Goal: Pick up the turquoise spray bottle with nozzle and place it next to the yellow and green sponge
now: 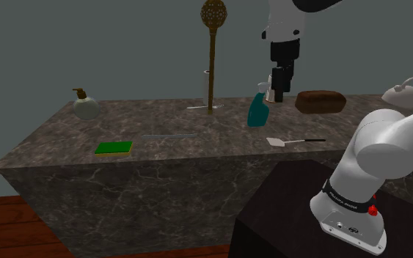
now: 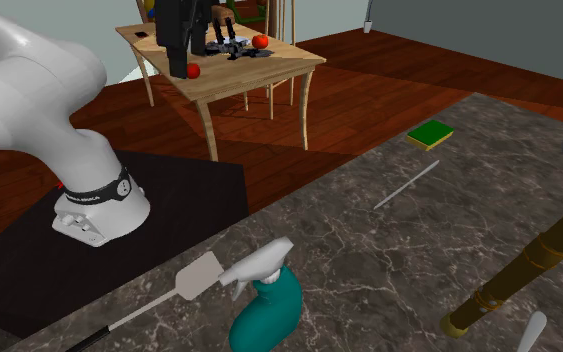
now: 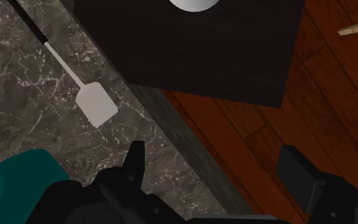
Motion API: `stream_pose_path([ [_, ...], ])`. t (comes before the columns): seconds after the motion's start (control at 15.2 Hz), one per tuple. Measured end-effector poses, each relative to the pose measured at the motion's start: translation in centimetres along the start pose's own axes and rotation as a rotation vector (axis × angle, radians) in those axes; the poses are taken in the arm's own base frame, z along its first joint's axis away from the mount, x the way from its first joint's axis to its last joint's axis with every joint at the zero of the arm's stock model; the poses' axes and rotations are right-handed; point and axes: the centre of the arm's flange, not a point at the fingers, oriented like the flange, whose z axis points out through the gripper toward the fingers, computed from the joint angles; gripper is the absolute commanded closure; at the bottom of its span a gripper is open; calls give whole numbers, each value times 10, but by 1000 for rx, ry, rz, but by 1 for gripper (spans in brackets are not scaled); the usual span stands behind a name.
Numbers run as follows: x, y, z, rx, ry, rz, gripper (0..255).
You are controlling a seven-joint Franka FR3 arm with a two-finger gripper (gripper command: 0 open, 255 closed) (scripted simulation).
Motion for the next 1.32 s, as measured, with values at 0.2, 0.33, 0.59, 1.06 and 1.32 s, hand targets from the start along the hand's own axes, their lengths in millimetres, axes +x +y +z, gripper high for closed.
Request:
stream_pose_path([
  [0.2, -5, 17, 7, 6, 29, -27, 0],
  [0.33, -10, 41, 17, 15, 73, -71, 0],
  [0.59, -21, 92, 37, 35, 170, -170, 0],
  [1.06, -19, 183, 84, 67, 346, -348, 0],
  [1.32, -7, 232, 112, 87, 446, -450, 0],
])
